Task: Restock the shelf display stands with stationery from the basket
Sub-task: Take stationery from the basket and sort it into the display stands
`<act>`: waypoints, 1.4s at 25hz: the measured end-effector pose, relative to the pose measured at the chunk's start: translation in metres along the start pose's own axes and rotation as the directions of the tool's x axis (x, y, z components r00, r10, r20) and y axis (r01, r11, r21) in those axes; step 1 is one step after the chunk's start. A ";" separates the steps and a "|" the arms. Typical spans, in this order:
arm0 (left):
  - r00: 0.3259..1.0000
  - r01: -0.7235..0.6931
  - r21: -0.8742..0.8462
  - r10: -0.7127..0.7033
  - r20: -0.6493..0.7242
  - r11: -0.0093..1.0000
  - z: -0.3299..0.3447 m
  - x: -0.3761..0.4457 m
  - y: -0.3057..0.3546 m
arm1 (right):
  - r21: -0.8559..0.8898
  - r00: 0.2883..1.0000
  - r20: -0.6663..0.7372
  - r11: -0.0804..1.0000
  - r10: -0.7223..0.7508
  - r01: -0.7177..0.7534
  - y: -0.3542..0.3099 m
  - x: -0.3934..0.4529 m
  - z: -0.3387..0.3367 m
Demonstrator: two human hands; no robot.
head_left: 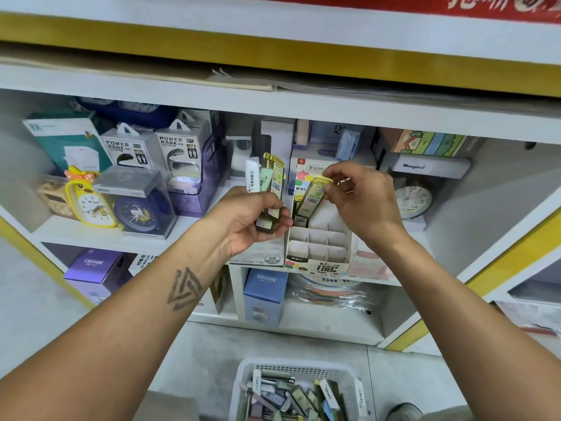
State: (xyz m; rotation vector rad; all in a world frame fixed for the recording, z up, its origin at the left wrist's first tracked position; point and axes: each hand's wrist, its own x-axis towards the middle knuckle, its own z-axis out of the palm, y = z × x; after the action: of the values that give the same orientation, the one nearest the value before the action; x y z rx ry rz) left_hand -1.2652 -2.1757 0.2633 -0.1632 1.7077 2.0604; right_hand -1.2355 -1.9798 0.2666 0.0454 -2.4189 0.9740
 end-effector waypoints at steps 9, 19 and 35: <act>0.975 0.084 0.019 -0.086 0.204 0.996 -0.001 -0.006 -0.003 | -0.198 0.989 0.105 0.972 -0.108 0.128 0.006 -0.010 0.024; 0.951 0.082 0.086 -0.104 0.292 0.993 0.007 -0.013 -0.006 | 0.599 0.909 0.283 0.684 0.306 -0.416 -0.013 -0.005 0.009; 1.000 -0.001 -0.015 0.001 0.020 1.000 -0.011 -0.002 -0.002 | -0.058 0.993 0.108 0.997 -0.054 0.060 0.007 -0.007 0.012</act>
State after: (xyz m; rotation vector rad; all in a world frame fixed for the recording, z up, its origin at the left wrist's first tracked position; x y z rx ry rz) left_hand -1.2649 -2.1866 0.2591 -0.1455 1.6814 2.0691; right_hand -1.2367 -1.9837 0.2516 0.1472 -2.5280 0.8924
